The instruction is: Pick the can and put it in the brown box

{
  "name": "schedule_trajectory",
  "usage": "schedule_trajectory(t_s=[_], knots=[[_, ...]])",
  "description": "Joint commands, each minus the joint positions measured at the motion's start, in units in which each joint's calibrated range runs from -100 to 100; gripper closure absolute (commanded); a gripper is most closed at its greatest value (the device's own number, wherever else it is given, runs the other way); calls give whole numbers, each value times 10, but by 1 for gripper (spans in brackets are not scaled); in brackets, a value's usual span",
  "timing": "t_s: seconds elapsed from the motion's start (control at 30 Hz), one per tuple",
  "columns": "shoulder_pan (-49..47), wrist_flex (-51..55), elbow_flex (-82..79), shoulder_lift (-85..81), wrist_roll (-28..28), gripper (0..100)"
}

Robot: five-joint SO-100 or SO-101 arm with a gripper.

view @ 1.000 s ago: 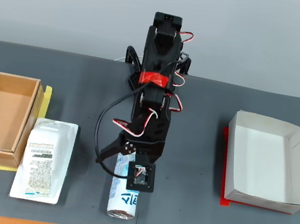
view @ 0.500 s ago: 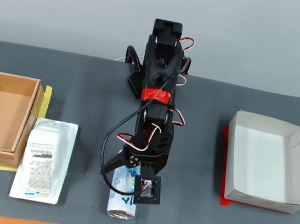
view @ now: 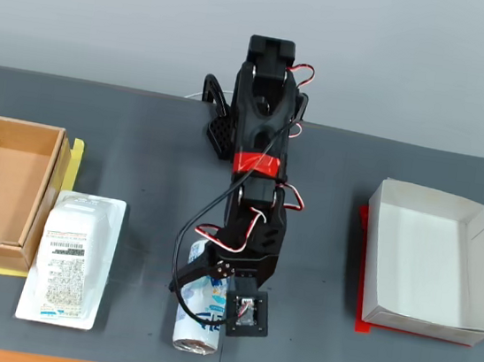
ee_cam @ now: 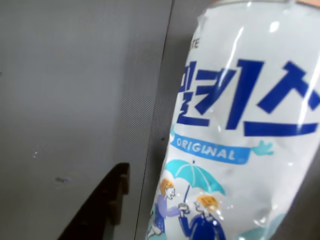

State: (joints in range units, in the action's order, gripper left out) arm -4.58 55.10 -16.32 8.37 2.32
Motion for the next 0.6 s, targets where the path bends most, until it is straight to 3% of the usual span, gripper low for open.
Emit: schedule_trajectory(t_s=[0.0, 0.57], knots=[[8, -16, 27, 9, -2, 54], [16, -23, 55, 85, -2, 54]])
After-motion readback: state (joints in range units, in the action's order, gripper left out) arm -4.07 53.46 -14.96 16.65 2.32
